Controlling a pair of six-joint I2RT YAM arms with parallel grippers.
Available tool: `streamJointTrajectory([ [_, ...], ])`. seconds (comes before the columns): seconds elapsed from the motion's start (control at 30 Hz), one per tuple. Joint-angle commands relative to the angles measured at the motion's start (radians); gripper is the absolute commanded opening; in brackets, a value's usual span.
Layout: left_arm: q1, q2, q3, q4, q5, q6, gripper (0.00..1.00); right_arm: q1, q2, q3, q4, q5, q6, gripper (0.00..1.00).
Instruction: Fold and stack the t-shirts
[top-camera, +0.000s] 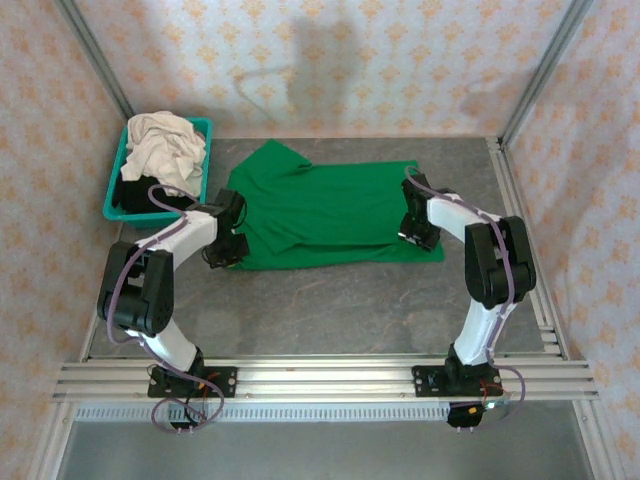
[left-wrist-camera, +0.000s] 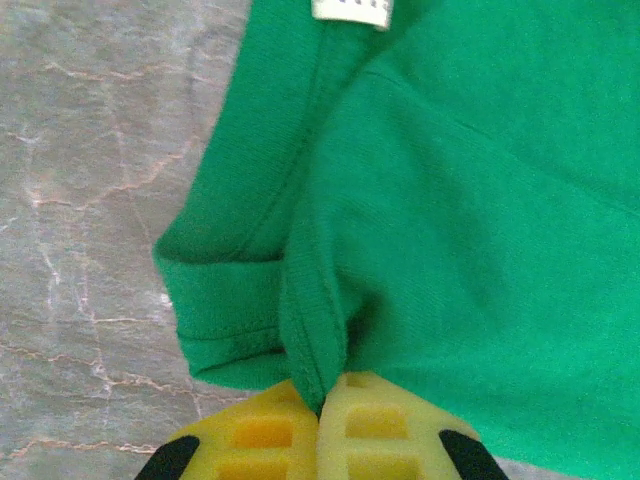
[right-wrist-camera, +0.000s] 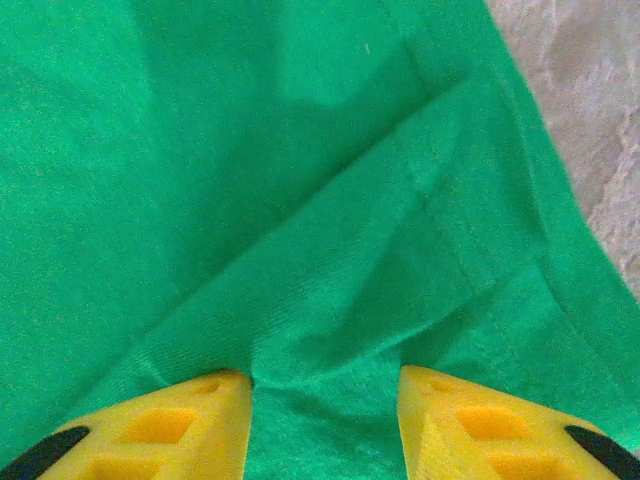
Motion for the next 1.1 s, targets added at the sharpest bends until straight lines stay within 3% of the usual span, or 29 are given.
streamJointTrajectory([
  [0.0,0.031,-0.023,0.022,-0.020,-0.027,0.022,0.00,-0.013,0.026,0.046,-0.033,0.038,0.004,0.42],
  [0.23,0.057,-0.050,0.042,-0.058,-0.038,0.045,0.00,-0.044,0.065,0.092,-0.004,0.035,-0.009,0.43],
  [0.4,0.057,-0.062,0.042,-0.068,-0.039,0.050,0.00,-0.049,0.146,0.208,0.005,-0.005,-0.013,0.43],
  [0.53,0.062,-0.072,0.037,-0.077,-0.042,0.049,0.00,-0.048,0.162,0.296,-0.065,0.031,-0.007,0.46],
  [0.63,0.071,-0.077,0.036,-0.082,-0.042,0.051,0.00,-0.046,0.057,0.205,-0.043,0.036,0.015,0.49],
  [0.83,0.077,-0.076,0.048,-0.091,-0.041,0.046,0.00,-0.002,-0.182,-0.138,0.027,0.048,0.068,0.55],
  [0.97,0.081,-0.075,0.054,-0.103,-0.054,0.053,0.00,-0.003,-0.204,-0.264,0.075,0.015,0.081,0.56],
  [1.07,0.092,-0.078,0.047,-0.105,-0.054,0.055,0.00,-0.005,-0.161,-0.263,0.072,0.021,0.075,0.49],
])
